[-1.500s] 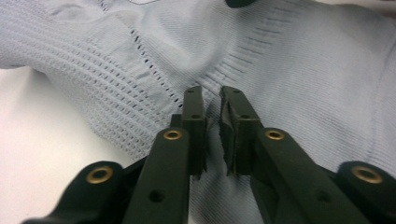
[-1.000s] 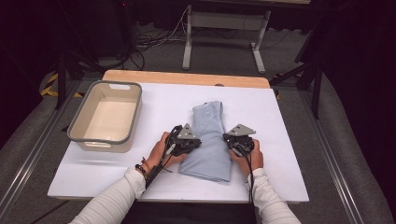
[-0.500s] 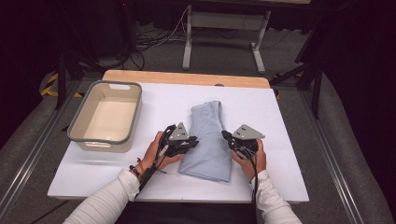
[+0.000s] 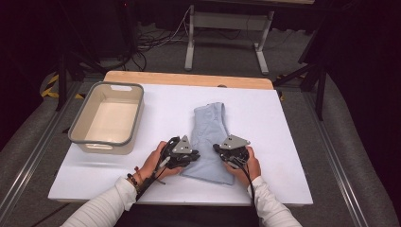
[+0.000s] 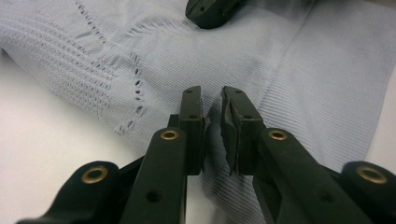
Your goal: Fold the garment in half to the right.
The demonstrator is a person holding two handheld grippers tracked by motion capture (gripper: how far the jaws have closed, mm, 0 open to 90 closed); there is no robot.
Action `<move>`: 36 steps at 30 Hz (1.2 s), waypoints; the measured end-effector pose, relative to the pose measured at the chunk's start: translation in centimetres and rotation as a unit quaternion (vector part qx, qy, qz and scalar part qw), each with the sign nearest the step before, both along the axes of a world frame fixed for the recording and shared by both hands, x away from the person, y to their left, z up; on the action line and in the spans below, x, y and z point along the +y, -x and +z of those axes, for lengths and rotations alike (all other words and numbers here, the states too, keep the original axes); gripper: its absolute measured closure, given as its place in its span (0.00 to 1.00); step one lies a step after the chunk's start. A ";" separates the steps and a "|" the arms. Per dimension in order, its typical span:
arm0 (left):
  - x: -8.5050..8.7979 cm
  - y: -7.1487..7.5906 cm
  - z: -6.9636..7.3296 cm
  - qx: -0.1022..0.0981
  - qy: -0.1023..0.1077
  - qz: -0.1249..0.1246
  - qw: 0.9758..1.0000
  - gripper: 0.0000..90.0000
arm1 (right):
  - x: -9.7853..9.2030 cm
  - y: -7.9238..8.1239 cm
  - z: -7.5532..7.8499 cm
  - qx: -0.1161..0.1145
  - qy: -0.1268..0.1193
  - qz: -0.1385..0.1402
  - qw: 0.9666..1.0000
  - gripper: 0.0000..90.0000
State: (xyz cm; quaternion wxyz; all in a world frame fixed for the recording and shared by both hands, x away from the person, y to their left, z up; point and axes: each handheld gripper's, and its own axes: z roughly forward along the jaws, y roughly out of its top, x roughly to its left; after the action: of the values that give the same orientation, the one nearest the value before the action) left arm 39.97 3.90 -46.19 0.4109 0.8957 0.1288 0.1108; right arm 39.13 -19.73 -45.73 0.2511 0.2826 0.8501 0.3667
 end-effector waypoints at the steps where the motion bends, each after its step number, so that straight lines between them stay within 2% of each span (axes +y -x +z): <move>1: 0.1 0.2 0.0 0.003 -0.002 0.001 1.000 0.89 | 0.0 0.0 0.1 0.001 0.003 0.000 1.000 1.00; 5: 0.3 0.6 -0.1 0.011 0.006 -0.001 1.000 0.91 | -0.1 0.0 0.2 -0.004 0.021 0.001 1.000 1.00; 7: 0.4 0.8 -0.2 0.010 0.006 -0.003 1.000 0.90 | -0.5 -0.2 0.4 -0.003 0.017 -0.003 1.000 1.00; 13: 0.4 1.1 -0.3 0.008 0.006 -0.001 1.000 0.88 | -1.3 -0.4 1.3 -0.025 0.013 -0.040 0.999 1.00; 18: 0.2 1.2 -0.3 0.004 0.004 0.002 1.000 0.88 | -0.6 0.1 1.9 -0.052 -0.014 -0.009 0.998 0.97; 20: 0.2 1.3 -0.3 0.003 0.004 0.002 1.000 0.88 | -0.1 0.1 1.8 -0.048 -0.025 0.003 0.999 0.98; 22: 0.2 1.3 -0.3 0.003 0.003 0.002 1.000 0.88 | 0.5 0.2 1.7 -0.048 -0.016 0.010 0.999 0.99; 25: 0.2 1.3 -0.3 0.001 0.002 0.003 1.000 0.88 | 1.1 0.5 1.8 -0.050 -0.017 0.022 0.998 0.99; 28: 0.2 1.3 -0.3 0.005 0.003 0.003 1.000 0.88 | 1.7 0.9 2.2 -0.051 -0.030 0.037 0.998 0.98; 31: 0.2 1.3 -0.3 0.007 0.004 0.004 1.000 0.88 | 2.4 0.9 1.8 -0.041 -0.011 0.042 0.998 0.99; 34: 0.2 1.4 -0.3 0.002 0.001 0.005 1.000 0.88 | 2.7 0.3 1.0 -0.021 0.020 0.029 0.999 1.00; 36: 0.2 1.4 -0.3 0.002 0.002 0.007 1.000 0.89 | 2.4 -0.3 0.2 -0.010 0.024 0.020 0.999 1.00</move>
State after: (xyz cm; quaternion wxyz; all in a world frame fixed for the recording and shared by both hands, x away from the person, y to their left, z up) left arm 38.56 4.07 -46.53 0.4118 0.8942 0.1358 0.1114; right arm 39.39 -17.32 -45.53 0.2593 0.2555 0.8616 0.3539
